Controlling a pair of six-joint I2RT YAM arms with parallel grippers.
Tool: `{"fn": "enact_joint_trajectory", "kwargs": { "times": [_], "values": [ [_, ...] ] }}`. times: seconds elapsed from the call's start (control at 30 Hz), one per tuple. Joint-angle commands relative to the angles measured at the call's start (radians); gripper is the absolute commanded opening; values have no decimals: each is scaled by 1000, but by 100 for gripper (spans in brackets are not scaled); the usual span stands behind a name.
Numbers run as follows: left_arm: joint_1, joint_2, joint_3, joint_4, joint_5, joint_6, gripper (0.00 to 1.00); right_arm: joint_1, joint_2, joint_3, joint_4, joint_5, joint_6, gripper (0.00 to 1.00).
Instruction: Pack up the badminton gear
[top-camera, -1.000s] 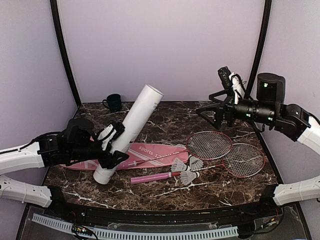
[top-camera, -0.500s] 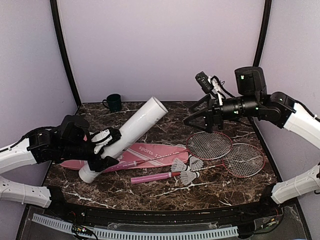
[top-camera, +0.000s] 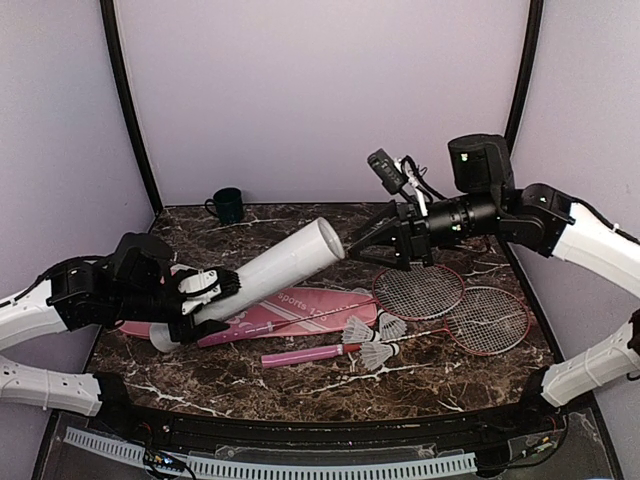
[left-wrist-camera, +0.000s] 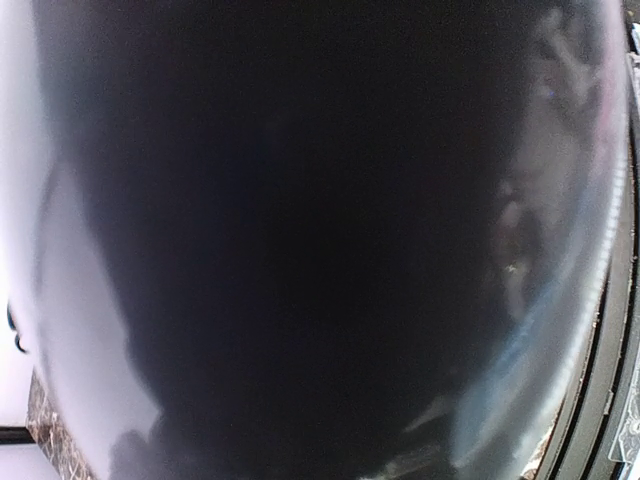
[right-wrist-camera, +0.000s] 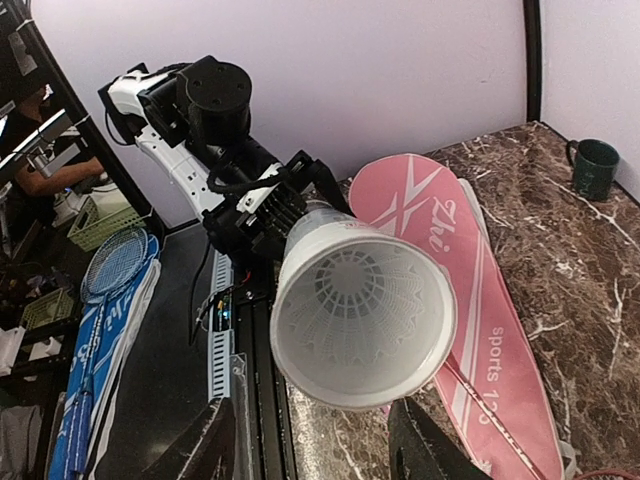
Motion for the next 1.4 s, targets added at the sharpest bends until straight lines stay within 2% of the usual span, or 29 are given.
{"fn": "enact_joint_trajectory", "kwargs": {
  "times": [0.0, 0.3, 0.87, 1.17, 1.37],
  "values": [
    [-9, -46, -24, 65, 61, 50, 41, 37, 35, -20, 98, -57, 66, 51],
    [-15, -16, -37, 66, 50, 65, 38, 90, 65, -14, 137, -75, 87, 44],
    [-23, -29, -65, 69, 7, 61, 38, 102, 59, -31, 103, -30, 84, 0],
    [-23, -32, -92, 74, -19, 49, 38, 85, -11, -85, 98, -20, 92, 0],
    [-23, -30, -92, 69, -29, 54, 38, 26, -65, -128, 104, -38, 107, 0]
  ]
}}
